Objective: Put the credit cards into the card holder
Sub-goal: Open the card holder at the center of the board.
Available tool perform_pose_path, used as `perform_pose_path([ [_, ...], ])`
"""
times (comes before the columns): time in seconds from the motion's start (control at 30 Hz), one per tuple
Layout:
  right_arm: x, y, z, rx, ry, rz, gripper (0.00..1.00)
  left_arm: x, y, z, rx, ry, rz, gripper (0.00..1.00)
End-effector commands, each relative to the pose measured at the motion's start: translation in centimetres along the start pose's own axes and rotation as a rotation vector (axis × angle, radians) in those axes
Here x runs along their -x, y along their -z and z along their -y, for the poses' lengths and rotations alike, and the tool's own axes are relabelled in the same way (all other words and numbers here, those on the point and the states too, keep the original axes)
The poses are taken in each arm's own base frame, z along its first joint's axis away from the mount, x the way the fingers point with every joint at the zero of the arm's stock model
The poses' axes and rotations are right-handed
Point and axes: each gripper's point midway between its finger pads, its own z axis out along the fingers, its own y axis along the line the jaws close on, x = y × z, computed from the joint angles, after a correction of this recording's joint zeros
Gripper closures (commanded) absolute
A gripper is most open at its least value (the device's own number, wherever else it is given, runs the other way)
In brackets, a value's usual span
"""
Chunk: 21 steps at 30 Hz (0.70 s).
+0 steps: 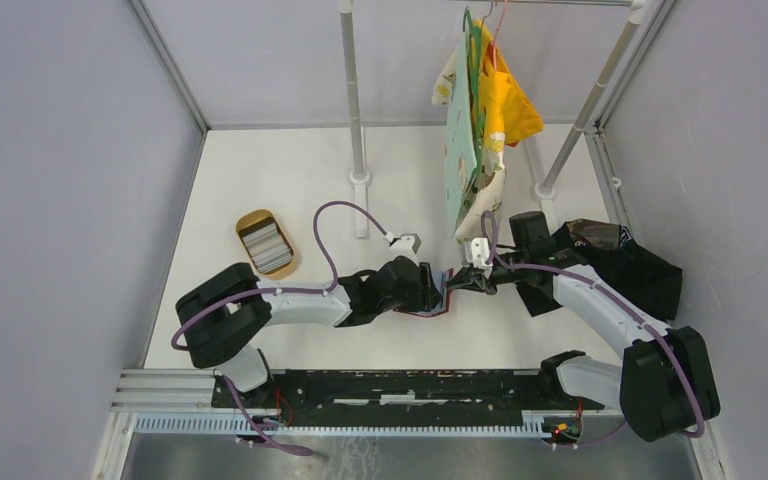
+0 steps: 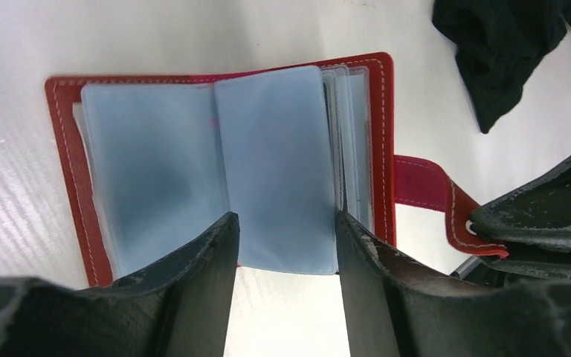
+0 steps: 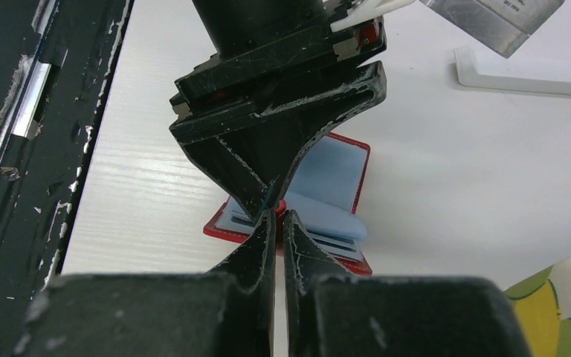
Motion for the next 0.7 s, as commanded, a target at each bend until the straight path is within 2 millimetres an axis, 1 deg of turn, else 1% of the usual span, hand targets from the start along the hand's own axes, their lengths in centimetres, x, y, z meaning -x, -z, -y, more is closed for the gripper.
perform_pose_path([
  [0.0, 0.8, 0.3, 0.7, -0.017, 0.051, 0.013, 1.00, 1.1, 0.7, -1.9, 0.105, -0.059, 0.048, 0.44],
  [0.2, 0.3, 0.5, 1.0, -0.037, 0.054, -0.014, 0.99, 1.7, 2.0, -2.3, 0.116, -0.056, 0.075, 0.45],
  [0.5, 0.0, 0.8, 1.5, -0.062, 0.057, -0.035, 0.98, 1.8, 2.5, -3.2, 0.156, -0.065, 0.082, 0.48],
  [0.67, -0.4, 0.9, 1.7, -0.068, 0.054, -0.049, 0.98, 1.9, 2.6, -3.1, 0.151, -0.068, 0.082, 0.49],
])
